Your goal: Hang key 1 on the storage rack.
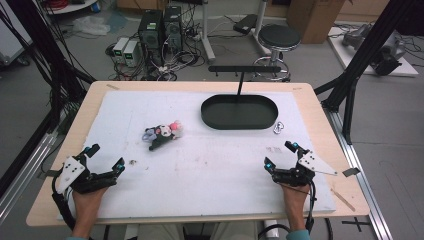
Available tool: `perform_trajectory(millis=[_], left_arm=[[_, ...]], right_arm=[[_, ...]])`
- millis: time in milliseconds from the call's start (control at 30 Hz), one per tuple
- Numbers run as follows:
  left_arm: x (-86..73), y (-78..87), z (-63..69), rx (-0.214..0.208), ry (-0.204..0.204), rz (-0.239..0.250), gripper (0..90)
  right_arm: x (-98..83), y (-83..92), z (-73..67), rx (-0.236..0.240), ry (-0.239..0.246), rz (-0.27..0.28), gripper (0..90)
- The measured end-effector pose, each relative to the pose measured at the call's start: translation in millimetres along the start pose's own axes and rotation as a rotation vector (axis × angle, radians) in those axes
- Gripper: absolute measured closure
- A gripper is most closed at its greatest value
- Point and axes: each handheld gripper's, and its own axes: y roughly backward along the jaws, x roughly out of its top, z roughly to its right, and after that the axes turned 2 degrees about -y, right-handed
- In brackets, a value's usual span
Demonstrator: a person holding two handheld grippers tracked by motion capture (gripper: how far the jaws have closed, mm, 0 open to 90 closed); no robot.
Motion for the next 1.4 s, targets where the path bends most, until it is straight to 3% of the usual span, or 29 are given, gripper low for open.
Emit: perform_trajectory(millis=[633, 700, 800, 900, 933, 1200, 1300, 1400], left_arm=[[0.7, -0.9, -1.6, -0.025, 0.010, -0.006, 1.7], [3.9, -1.4, -4.2, -0.054, 0.035, -0.005, 1.7], [13.8, -3.2, -6.4, -0.078, 0.003, 0.004, 1.7], [21.5, -5.9, -9.5, -0.099, 0.001, 0.011, 1.7], [29.6, -10.2, -11.9, -0.136, 0.004, 0.009, 1.7], [64.2, -29.3, -21.0, -0.214, -0.038, -0.032, 1.7], [79.0, -46.1, -23.3, -0.273, -0.100, -0.112, 1.7], [86.8, -60.4, -23.1, -0.315, -0.125, -0.164, 1.7]], right_arm=[[-0.1, 0.2, -0.7, -0.009, 0.002, 0.000, 0.8], [-0.1, 0.4, -1.2, -0.009, 0.002, -0.002, 0.8], [-0.1, 0.4, -1.4, -0.008, 0.001, -0.003, 0.8], [-0.1, 0.3, -1.0, -0.009, 0.002, -0.002, 0.8], [-0.1, 0.4, -1.2, -0.008, 0.002, -0.002, 0.8], [-0.1, 0.2, -0.7, -0.007, 0.002, 0.001, 0.8], [-0.2, 0.4, -0.5, -0.009, -0.001, 0.001, 0.8], [-0.2, 0.2, -0.4, -0.006, 0.002, 0.003, 0.8]])
